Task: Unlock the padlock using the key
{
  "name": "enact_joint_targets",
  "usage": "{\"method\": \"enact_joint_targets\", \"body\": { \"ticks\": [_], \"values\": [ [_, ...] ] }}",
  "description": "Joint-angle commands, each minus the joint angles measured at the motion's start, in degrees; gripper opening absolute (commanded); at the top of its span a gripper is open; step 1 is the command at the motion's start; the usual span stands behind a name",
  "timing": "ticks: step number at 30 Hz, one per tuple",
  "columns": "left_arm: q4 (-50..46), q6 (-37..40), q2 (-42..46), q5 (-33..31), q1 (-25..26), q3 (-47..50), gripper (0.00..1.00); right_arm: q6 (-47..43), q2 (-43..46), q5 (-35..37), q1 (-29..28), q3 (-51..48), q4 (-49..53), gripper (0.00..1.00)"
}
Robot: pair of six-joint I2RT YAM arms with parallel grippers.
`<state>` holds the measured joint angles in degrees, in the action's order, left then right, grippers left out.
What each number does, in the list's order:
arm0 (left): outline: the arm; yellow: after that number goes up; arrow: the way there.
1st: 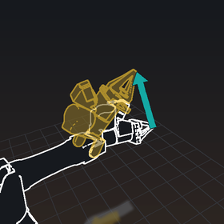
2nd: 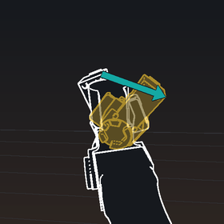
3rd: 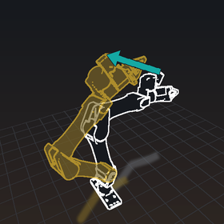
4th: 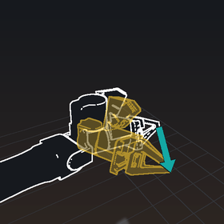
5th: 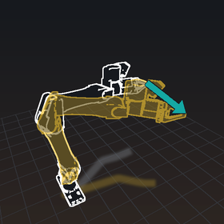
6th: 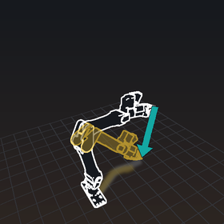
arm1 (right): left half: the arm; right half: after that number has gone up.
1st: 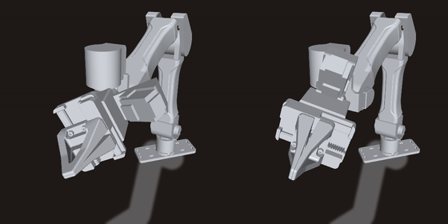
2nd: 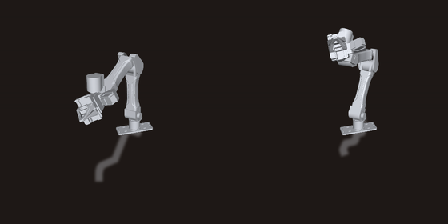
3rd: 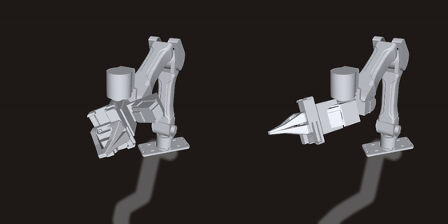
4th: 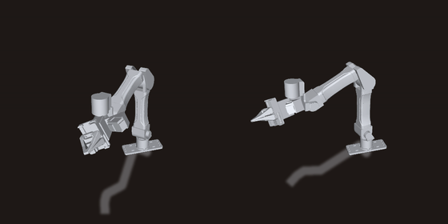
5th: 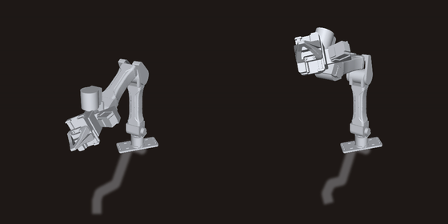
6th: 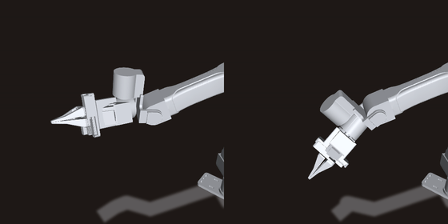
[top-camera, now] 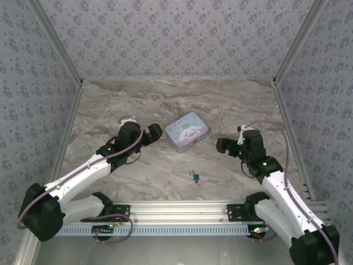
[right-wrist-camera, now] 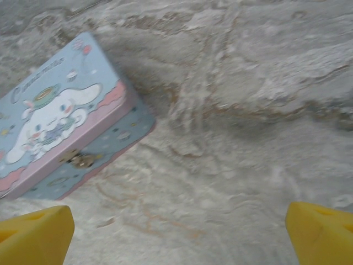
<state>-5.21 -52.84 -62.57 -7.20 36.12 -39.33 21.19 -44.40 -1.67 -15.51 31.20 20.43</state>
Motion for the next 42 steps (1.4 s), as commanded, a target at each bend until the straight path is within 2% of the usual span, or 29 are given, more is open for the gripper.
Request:
{"method": "enact_joint_targets", "body": {
  "ticks": [1, 7, 12, 18, 25, 33, 35, 38, 42],
  "values": [
    [-2.89, 5.22, 0.25, -5.3, -1.85, -2.77, 0.99, -6.04, 0.56, -0.99, 3.95, 0.11, -1.52, 1.0],
    [-1.65, 17.37, -0.61, -15.4, -3.96, -2.77, 0.99, -10.29, 0.94, 0.87, 9.87, -6.6, -14.47, 1.0],
    [1.69, 26.41, -1.98, -19.34, -7.69, -3.16, 0.99, -15.49, 1.01, 4.09, 12.47, -11.32, -23.78, 1.0],
    [6.67, 35.94, -2.74, -22.24, -10.56, -1.4, 0.99, -16.43, -2.26, 2.86, 18.69, -13.25, -29.93, 1.0],
    [5.56, 37.19, -1.24, -22.75, -14.36, 0.25, 1.0, -15.56, -9.65, 3.82, 20.83, -18.4, -45.72, 1.0],
    [5.17, 36.32, 1.13, -19.76, -15.55, 1.63, 0.99, -15.2, -24.8, 0.9, 20.64, -17.98, -64.07, 1.0],
    [4.71, 36.21, 1.22, -19.62, -15.81, 1.63, 0.99, -17.25, -27.29, 0.06, 20.63, -15.97, -63.58, 1.0],
    [4.36, 36.29, 1.4, -19.48, -16.08, 1.78, 0.99, -20.55, -30.68, -0.97, 20.19, -16.13, -68.36, 1.0],
    [3.61, 36.99, 1.81, -19.98, -16.51, 2.01, 0.99, -20.15, -37.49, -2.48, 21.13, -16.38, -75.3, 1.0]
  ]
}}
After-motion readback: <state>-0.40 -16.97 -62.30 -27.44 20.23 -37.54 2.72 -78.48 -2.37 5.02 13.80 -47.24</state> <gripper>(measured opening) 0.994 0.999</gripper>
